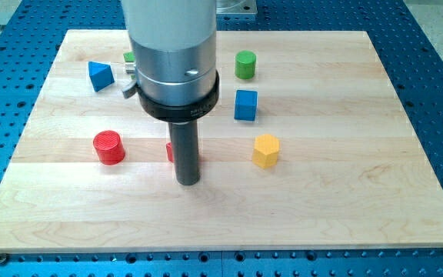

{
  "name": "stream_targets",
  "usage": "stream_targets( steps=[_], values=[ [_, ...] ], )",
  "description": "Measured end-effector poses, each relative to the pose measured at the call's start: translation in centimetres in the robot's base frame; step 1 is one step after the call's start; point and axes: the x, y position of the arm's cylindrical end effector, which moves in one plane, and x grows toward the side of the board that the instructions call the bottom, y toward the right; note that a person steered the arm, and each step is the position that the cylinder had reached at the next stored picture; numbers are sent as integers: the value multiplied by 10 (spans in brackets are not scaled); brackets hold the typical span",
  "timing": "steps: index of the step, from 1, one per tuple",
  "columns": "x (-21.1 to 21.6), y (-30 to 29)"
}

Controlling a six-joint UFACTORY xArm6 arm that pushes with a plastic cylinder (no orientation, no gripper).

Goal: Move the blue triangle vertically above the red circle

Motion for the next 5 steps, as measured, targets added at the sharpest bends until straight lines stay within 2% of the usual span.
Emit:
stream_targets(
  steps=[1, 3, 4, 5],
  values=[
    [16, -39],
    [5, -195],
    [-67, -234],
    [-158, -249]
  ],
)
